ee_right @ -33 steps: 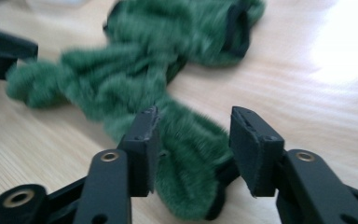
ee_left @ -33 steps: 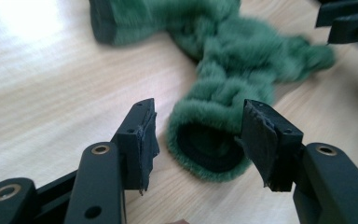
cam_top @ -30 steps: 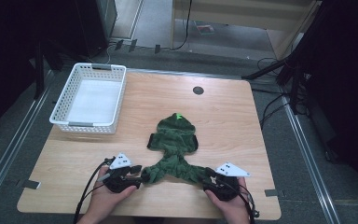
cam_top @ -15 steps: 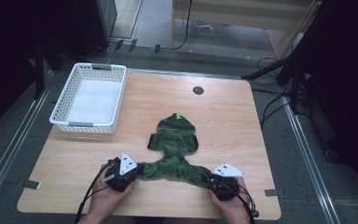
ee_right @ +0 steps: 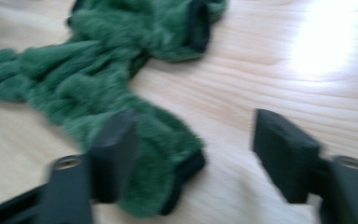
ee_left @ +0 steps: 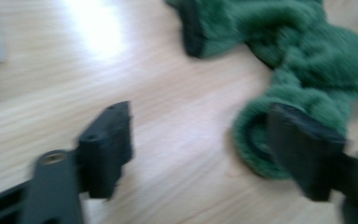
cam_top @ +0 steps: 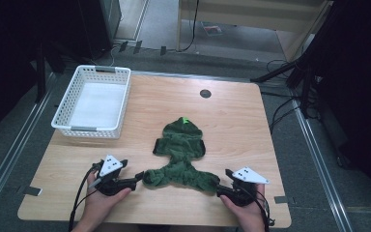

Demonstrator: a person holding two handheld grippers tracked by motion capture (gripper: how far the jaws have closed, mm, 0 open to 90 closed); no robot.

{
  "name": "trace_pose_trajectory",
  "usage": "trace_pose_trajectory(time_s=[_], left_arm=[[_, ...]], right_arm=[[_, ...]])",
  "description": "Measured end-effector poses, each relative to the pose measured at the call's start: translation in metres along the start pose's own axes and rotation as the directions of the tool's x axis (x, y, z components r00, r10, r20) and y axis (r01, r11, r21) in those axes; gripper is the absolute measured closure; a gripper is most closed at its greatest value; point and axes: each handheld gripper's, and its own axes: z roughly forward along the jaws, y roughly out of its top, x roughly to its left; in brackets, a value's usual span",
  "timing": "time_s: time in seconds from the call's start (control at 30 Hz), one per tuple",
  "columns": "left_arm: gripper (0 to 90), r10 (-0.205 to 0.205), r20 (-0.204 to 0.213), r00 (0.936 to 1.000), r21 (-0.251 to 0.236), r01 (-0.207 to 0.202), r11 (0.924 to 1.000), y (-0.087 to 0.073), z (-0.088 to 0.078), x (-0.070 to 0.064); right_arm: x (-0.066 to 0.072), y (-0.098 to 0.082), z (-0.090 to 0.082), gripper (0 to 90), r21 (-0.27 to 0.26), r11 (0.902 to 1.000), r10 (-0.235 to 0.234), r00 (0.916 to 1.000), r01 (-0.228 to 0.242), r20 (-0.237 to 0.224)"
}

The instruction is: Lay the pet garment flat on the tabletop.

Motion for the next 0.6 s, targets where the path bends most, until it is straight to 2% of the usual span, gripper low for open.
trace_pose_trajectory(time_s=[0.1,0.13,0.23,0.3,0.47,0.6], left_arm=[[10.7,-0.036,0.007,0.9993,-0.048,0.036,0.9982,0.001,-0.010,0.010],[2.6,-0.034,0.026,0.9991,-0.064,0.035,0.9973,0.001,-0.016,0.017],[0.0,-0.049,0.030,0.9984,-0.072,0.051,0.9961,0.000,-0.022,0.024],[0.0,-0.072,0.021,0.9972,-0.081,0.074,0.9940,-0.002,-0.027,0.031],[0.0,-0.103,-0.027,0.9943,-0.105,0.100,0.9894,-0.006,-0.041,0.051],[0.0,-0.124,-0.065,0.9901,-0.114,0.116,0.9866,-0.012,-0.052,0.066]], right_arm=[[-0.006,0.002,-0.006,9.5,-0.029,0.9995,0.015,0.9989,-0.014,0.045],[-0.011,0.005,-0.009,0.9,-0.044,0.9985,0.037,0.9981,-0.034,0.050],[-0.017,0.006,-0.013,0.0,-0.056,0.9974,0.049,0.9976,-0.046,0.049],[-0.021,0.005,-0.016,0.0,-0.062,0.9975,0.038,0.9976,-0.034,0.059],[-0.035,0.003,-0.021,0.0,-0.077,0.9956,0.060,0.9942,-0.053,0.090],[-0.050,0.000,-0.025,0.0,-0.088,0.9925,0.096,0.9871,-0.085,0.128]])
